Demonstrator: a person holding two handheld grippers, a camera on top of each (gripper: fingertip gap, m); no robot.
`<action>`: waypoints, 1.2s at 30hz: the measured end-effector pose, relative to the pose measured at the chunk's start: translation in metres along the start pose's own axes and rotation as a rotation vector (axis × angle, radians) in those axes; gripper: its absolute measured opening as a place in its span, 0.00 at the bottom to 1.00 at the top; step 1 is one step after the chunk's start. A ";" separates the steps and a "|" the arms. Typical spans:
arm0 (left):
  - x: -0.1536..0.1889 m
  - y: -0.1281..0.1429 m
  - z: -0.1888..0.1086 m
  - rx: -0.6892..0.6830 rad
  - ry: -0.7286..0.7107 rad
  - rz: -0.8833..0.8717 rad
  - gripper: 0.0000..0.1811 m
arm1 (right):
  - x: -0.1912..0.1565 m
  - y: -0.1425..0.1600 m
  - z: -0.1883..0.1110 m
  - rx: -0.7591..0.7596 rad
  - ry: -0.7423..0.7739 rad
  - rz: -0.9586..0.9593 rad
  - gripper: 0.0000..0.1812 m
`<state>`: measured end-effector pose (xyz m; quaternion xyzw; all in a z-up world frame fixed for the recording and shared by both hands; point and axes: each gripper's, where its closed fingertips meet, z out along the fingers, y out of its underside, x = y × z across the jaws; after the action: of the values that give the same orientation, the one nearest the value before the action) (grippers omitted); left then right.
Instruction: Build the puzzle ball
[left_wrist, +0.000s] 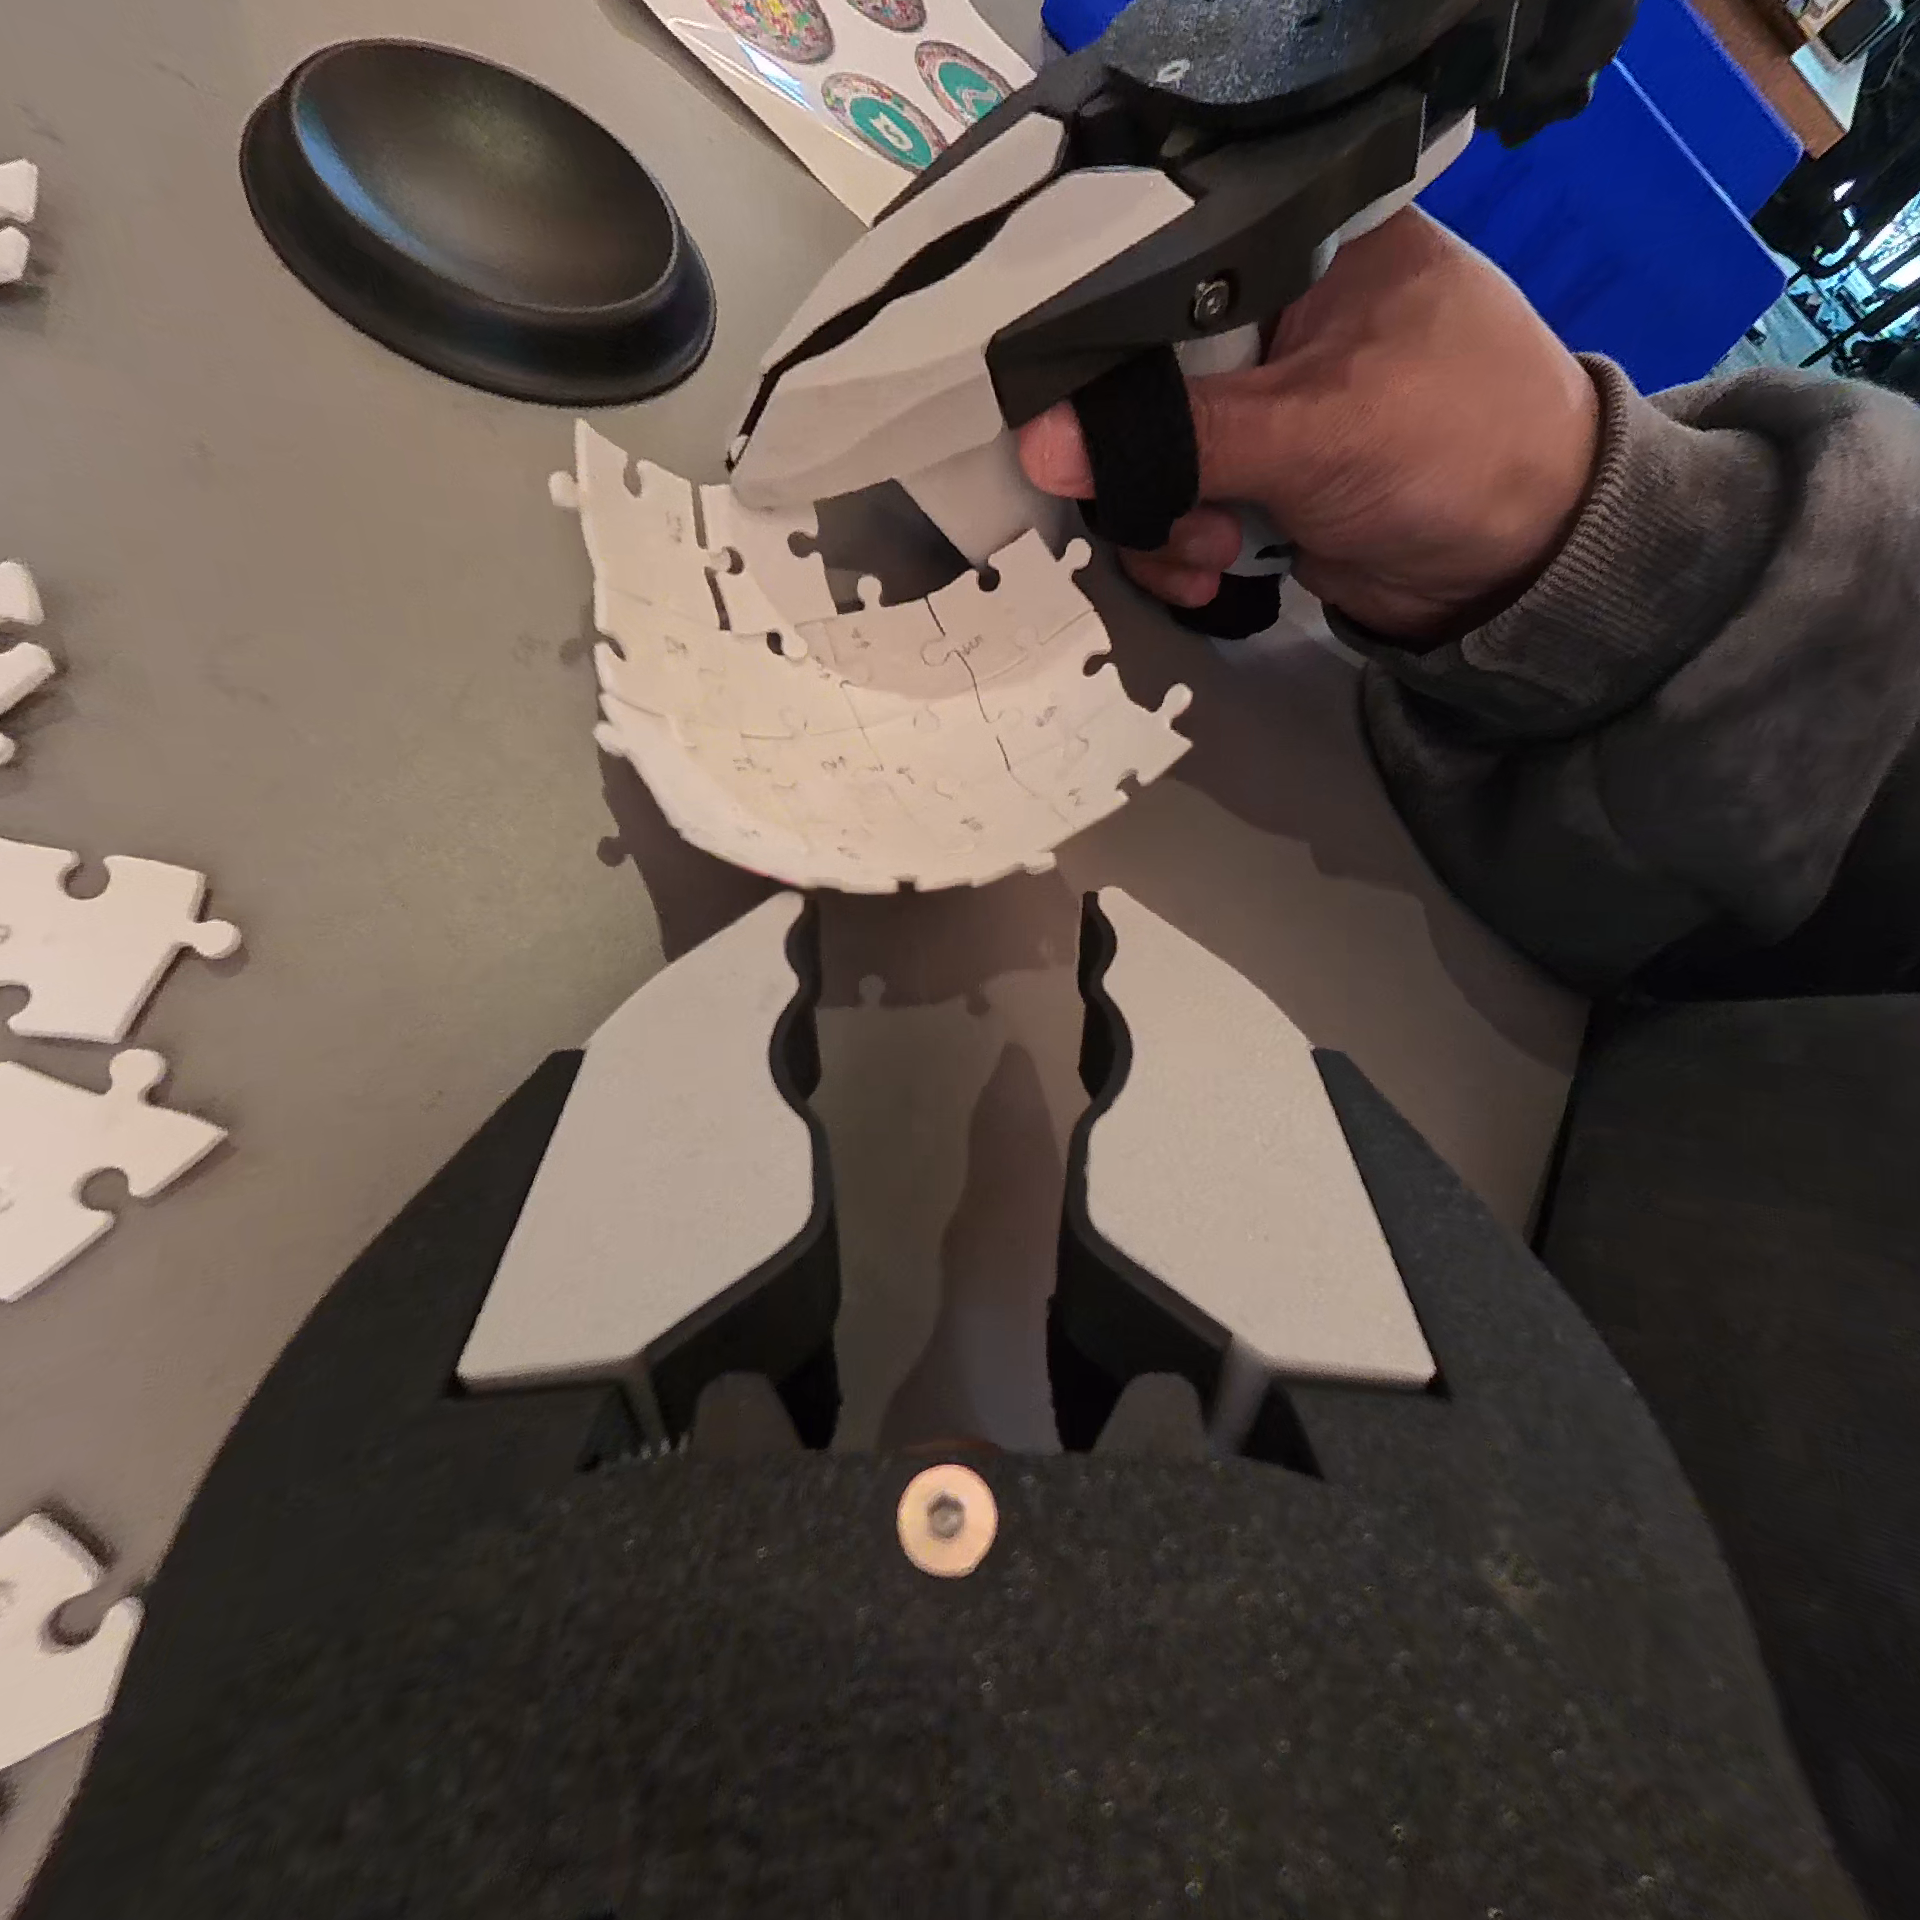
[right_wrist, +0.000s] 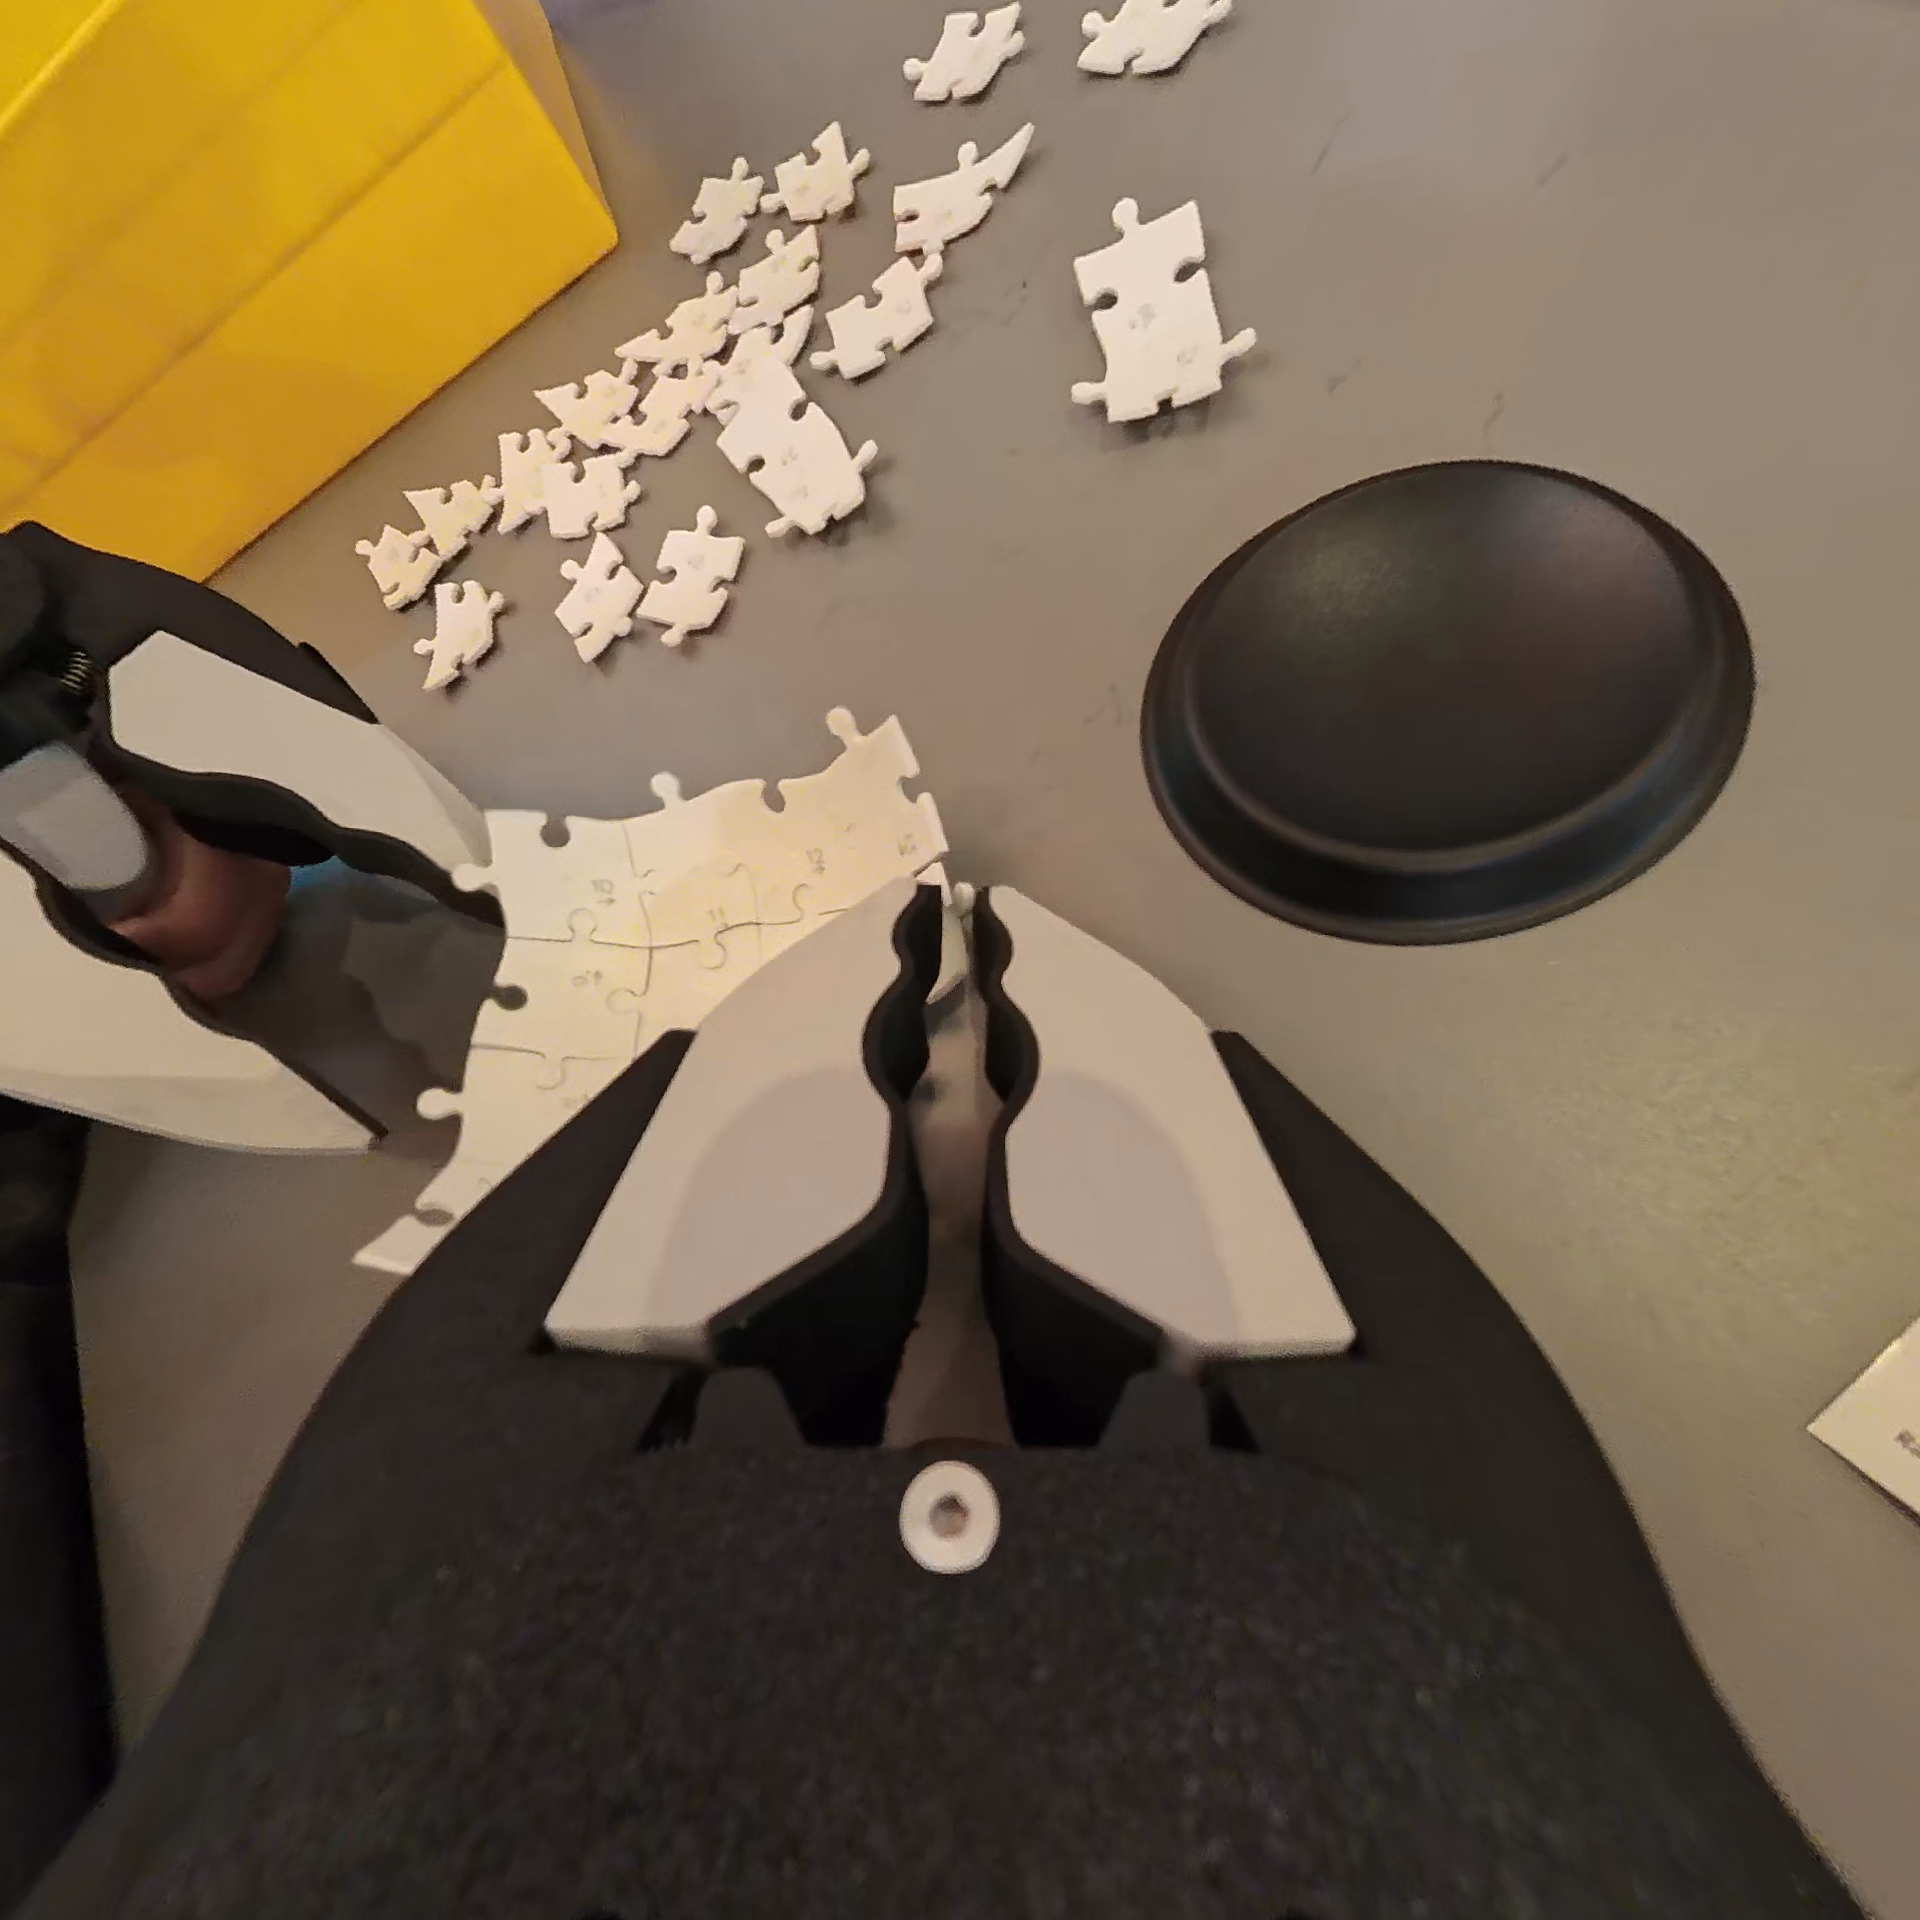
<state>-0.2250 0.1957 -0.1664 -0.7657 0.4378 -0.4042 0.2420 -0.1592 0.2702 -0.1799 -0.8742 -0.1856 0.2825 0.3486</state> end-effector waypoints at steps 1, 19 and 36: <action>0.000 0.000 0.000 0.001 0.000 0.000 0.26 | 0.000 0.000 0.000 0.001 0.001 0.003 0.03; -0.004 -0.001 -0.006 0.008 -0.013 -0.019 0.25 | 0.001 -0.008 0.001 0.043 -0.026 0.067 0.02; 0.002 -0.004 0.000 0.000 0.013 -0.015 0.25 | 0.005 -0.013 0.001 0.068 -0.022 0.097 0.06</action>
<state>-0.2229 0.1953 -0.1627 -0.7663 0.4336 -0.4109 0.2363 -0.1577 0.2818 -0.1731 -0.8667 -0.1372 0.3147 0.3619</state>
